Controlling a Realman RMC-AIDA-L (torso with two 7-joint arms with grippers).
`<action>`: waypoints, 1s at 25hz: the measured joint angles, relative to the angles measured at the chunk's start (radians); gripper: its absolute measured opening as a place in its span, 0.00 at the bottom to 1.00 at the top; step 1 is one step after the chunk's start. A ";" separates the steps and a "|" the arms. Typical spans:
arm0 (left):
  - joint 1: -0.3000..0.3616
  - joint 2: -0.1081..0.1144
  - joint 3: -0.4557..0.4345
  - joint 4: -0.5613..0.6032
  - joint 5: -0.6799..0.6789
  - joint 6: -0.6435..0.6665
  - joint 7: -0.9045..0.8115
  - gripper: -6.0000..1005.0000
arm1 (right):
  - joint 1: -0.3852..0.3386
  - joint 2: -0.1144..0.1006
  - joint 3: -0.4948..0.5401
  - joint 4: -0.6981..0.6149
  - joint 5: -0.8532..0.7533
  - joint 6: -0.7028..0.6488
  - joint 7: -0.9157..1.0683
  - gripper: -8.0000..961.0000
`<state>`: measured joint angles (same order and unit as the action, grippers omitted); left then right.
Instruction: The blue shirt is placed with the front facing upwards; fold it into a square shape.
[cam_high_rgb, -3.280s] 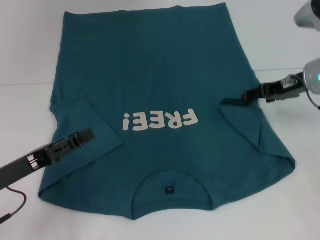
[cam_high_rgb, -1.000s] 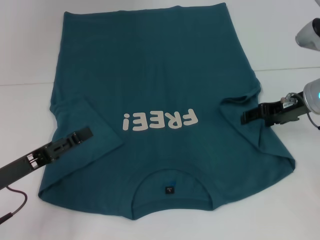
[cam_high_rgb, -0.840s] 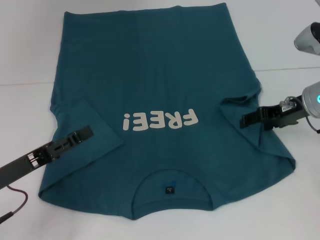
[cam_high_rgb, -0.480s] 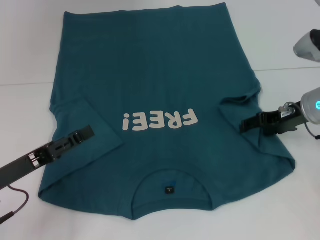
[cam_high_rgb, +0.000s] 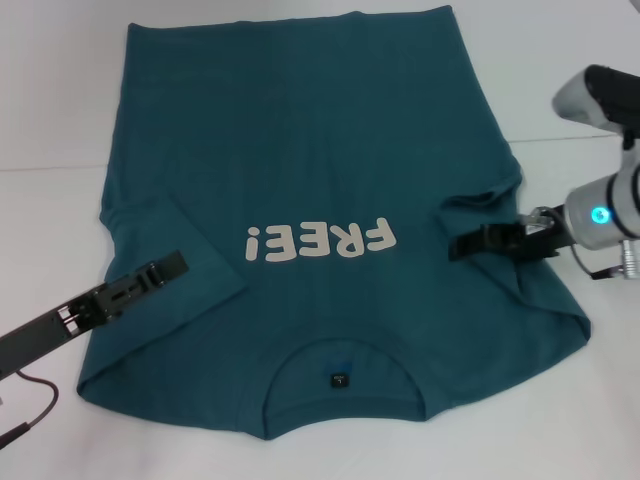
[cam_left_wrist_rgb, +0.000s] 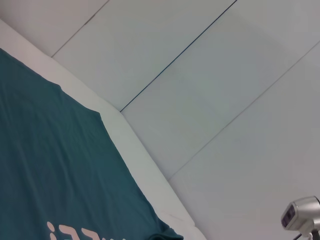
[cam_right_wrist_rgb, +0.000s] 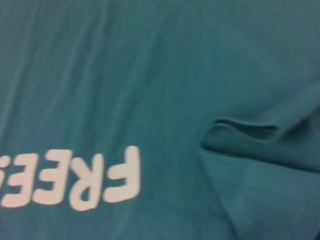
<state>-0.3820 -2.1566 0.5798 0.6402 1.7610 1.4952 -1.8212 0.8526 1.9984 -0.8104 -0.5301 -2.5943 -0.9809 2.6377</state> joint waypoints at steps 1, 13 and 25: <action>0.000 0.001 0.000 -0.002 0.000 -0.001 0.000 0.79 | 0.003 0.007 0.000 0.000 0.007 0.006 -0.013 0.87; 0.005 0.008 -0.014 -0.011 0.000 -0.012 -0.005 0.79 | 0.023 0.015 -0.017 -0.017 0.082 -0.103 -0.144 0.87; 0.005 0.010 -0.025 -0.011 -0.001 -0.002 -0.006 0.79 | -0.069 -0.032 0.042 -0.073 0.199 -0.087 -0.128 0.87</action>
<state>-0.3767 -2.1466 0.5553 0.6289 1.7601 1.4932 -1.8277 0.7839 1.9662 -0.7680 -0.6027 -2.3950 -1.0678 2.5099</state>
